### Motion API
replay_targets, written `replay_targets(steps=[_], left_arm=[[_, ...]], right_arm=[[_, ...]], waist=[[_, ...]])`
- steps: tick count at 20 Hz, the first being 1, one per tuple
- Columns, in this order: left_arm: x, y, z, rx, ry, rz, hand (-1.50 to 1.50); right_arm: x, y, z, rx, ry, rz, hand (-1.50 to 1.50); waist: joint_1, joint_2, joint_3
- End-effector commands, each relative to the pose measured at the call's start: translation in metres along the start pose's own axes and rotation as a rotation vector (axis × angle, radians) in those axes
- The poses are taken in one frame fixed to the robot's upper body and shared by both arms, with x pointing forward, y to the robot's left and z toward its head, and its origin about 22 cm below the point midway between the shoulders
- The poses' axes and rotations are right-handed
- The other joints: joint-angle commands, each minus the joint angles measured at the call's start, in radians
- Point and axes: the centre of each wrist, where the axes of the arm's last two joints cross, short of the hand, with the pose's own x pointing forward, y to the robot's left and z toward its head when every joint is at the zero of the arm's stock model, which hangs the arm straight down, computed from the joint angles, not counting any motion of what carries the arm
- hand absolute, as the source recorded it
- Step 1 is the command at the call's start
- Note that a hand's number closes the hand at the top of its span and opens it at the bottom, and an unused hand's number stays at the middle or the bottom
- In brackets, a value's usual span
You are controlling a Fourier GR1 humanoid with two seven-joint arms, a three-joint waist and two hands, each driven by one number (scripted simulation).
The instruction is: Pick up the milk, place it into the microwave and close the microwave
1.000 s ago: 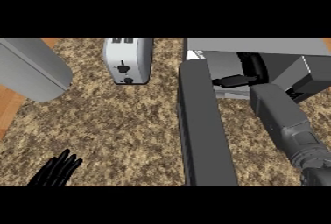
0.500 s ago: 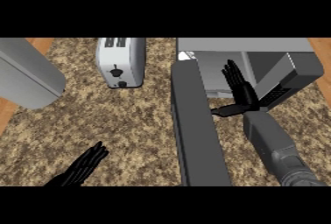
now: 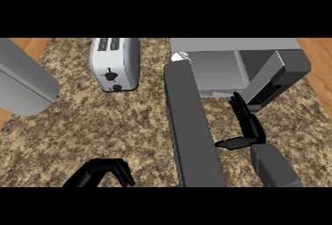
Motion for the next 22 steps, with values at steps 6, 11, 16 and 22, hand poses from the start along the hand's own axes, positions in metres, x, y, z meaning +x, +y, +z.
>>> replay_targets(steps=[6,11,16,22], left_arm=[[-0.012,0.005,-0.051,-0.071,0.065,-0.099,1.50],[-0.037,-0.016,-0.078,-0.139,0.057,-0.139,1.50],[-0.049,-0.029,-0.087,-0.153,0.034,-0.189,1.50],[-0.065,-0.077,-0.105,-0.226,0.025,-0.146,1.50]], right_arm=[[-0.008,-0.061,0.097,-0.076,-0.032,0.006,-1.50],[0.014,-0.093,0.126,-0.092,-0.064,-0.009,-1.50],[0.035,-0.108,0.167,-0.078,-0.102,-0.043,-1.50],[0.075,-0.120,0.168,-0.034,-0.196,-0.025,-1.50]], waist=[[-0.028,-0.001,-0.002],[-0.020,0.005,-0.002],[-0.018,0.005,-0.002],[-0.020,0.010,-0.001]])
